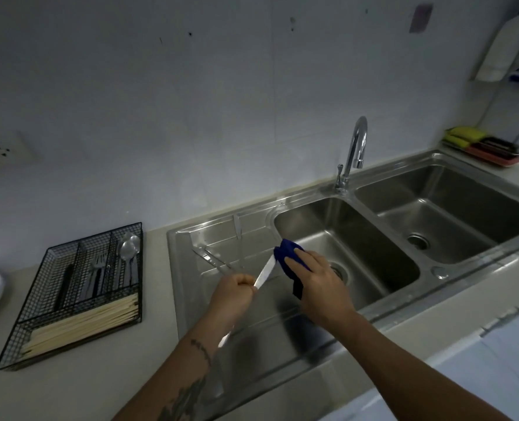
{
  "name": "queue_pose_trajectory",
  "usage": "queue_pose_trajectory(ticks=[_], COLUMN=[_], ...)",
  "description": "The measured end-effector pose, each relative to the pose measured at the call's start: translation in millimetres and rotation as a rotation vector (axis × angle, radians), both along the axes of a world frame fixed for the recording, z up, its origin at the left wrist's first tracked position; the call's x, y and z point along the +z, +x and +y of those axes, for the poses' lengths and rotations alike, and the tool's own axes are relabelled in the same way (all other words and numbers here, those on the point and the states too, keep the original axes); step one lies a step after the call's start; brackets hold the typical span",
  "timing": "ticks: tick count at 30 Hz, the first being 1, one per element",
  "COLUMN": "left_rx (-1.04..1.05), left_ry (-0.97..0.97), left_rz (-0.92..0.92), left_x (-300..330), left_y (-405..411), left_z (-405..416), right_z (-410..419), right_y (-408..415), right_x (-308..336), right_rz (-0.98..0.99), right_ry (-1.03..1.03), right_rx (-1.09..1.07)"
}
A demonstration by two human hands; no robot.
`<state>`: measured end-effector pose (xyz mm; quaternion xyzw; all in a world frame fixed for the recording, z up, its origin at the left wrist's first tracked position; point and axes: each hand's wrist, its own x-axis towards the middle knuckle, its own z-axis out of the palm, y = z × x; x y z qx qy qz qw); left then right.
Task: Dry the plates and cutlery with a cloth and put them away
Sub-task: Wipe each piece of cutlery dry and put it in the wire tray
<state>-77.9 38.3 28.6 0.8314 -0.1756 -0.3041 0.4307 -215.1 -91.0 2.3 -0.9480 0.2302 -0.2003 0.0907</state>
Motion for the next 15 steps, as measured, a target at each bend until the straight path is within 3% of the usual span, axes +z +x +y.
queue_pose_trajectory(ticks=[6, 15], left_rx=[0.052, 0.423], left_ry=[0.017, -0.452], left_rz=[-0.130, 0.402], left_x=[5, 27], left_y=[25, 65], left_z=[14, 35], right_z=[26, 104], right_y=[23, 70], right_x=[8, 9], right_rz=[-0.072, -0.096], right_ry=[0.070, 0.062], right_rx=[0.014, 0.044])
